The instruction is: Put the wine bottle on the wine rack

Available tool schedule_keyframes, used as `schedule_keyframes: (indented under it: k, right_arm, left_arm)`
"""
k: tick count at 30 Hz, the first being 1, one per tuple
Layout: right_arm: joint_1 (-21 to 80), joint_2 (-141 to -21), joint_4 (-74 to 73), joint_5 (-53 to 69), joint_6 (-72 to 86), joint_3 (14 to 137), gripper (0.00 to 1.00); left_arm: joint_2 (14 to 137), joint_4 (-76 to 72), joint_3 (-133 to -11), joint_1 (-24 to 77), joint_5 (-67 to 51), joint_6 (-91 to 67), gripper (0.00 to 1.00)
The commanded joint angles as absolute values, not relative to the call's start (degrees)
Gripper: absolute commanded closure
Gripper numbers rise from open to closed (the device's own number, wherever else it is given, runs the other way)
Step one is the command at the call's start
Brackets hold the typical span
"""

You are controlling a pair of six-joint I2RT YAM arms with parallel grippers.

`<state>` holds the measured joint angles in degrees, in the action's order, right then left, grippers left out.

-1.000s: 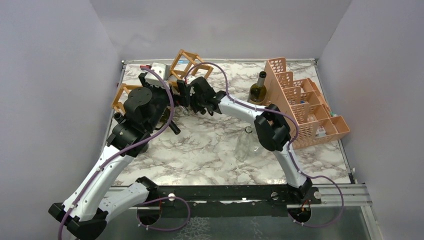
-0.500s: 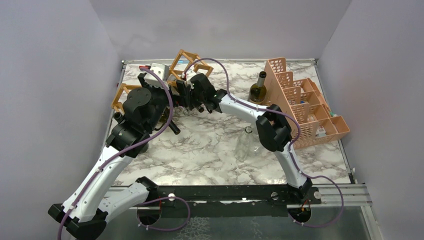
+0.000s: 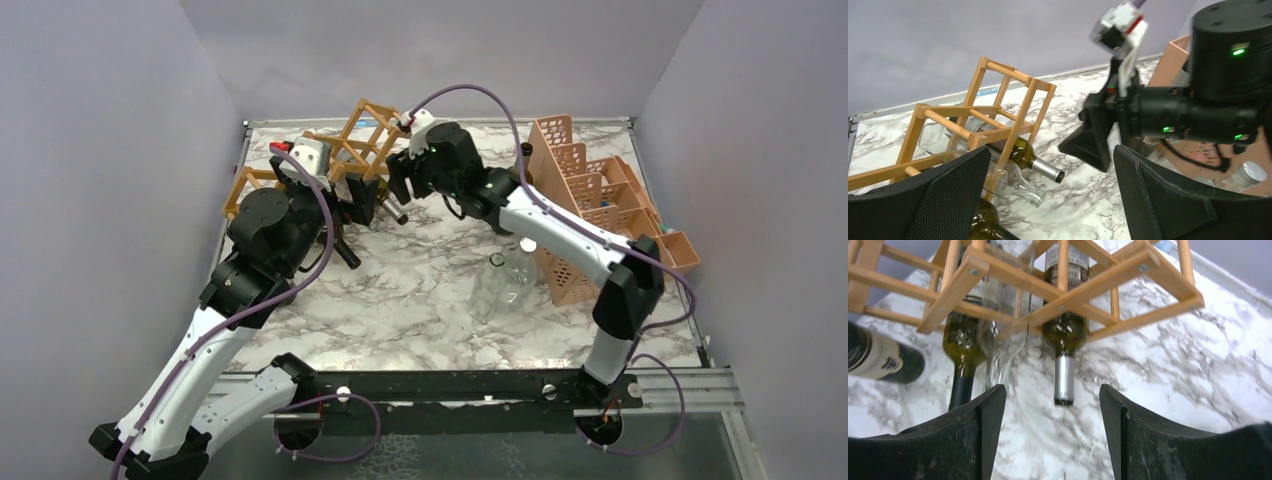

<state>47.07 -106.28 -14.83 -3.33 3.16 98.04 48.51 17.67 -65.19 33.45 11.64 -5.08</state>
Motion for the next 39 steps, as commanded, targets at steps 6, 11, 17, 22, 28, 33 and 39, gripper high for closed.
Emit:
schedule_keyframes:
  k: [6,11,17,22,28,33,39]
  right_arm:
    - [47.11,-80.65,-26.44,-6.04,7.59,79.84,0.28]
    - [47.11,-67.81,-30.51,-8.90,9.04,72.02,0.28]
    - [47.11,-58.27,-32.49,-4.73,8.51,65.14,0.28]
    - [47.09,-53.60,-34.69,1.00,6.77,60.31,0.28]
    - [47.11,-50.48,-31.99,8.02,4.70,55.63,0.32]
    - [47.11,-51.00,-29.27,7.33,3.72,53.45,0.49]
    - [47.10,-51.81,-29.19,3.21,2.94,53.82,0.67]
  left_arm:
    - [43.44,16.75,-60.49,33.46,-1.89,-7.69,0.01]
    - [41.96,13.67,-55.72,33.47,-8.52,-9.87,0.01]
    - [40.62,6.18,-49.71,33.42,-14.79,-13.17,0.01]
    - [40.49,3.00,-46.84,33.43,-16.41,-15.03,0.01]
    - [41.10,1.73,-44.70,33.48,-16.25,-15.81,0.01]
    - [41.67,0.12,-43.04,33.45,-16.88,-16.55,0.01]
    - [42.44,-1.56,-41.22,33.41,-18.94,-16.91,0.01]
